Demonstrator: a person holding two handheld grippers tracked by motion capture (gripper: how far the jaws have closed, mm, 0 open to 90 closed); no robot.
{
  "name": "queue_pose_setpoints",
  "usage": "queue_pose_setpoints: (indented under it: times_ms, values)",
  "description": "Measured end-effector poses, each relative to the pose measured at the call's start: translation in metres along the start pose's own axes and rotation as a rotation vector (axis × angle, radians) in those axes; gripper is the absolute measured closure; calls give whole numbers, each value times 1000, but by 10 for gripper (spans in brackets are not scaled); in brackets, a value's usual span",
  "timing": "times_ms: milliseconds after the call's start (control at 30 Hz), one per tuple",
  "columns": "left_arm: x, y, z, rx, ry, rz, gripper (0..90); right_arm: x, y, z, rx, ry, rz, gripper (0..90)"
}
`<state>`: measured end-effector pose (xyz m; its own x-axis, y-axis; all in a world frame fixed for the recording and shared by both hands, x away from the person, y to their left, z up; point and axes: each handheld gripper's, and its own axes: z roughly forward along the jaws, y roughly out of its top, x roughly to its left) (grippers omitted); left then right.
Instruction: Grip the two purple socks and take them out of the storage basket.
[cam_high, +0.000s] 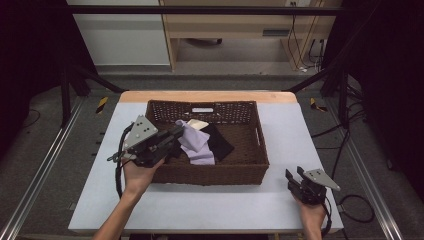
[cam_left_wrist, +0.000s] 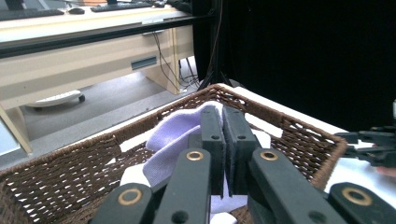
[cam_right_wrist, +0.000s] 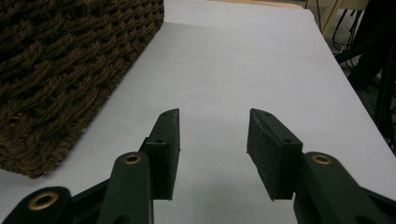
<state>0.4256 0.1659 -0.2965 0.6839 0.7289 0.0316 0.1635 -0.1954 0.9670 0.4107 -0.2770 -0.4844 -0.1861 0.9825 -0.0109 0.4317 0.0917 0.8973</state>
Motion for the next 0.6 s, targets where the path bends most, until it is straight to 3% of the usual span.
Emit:
queue_pose_setpoints:
  times_ms: [333, 600]
  values:
    - [-10, -10, -35, -33, -23, 17, 869, 1, 0, 0, 1, -5, -8, 595]
    - [-17, -28, -52, -16, -39, 18, 869, 2, 0, 0, 1, -16, -13, 630]
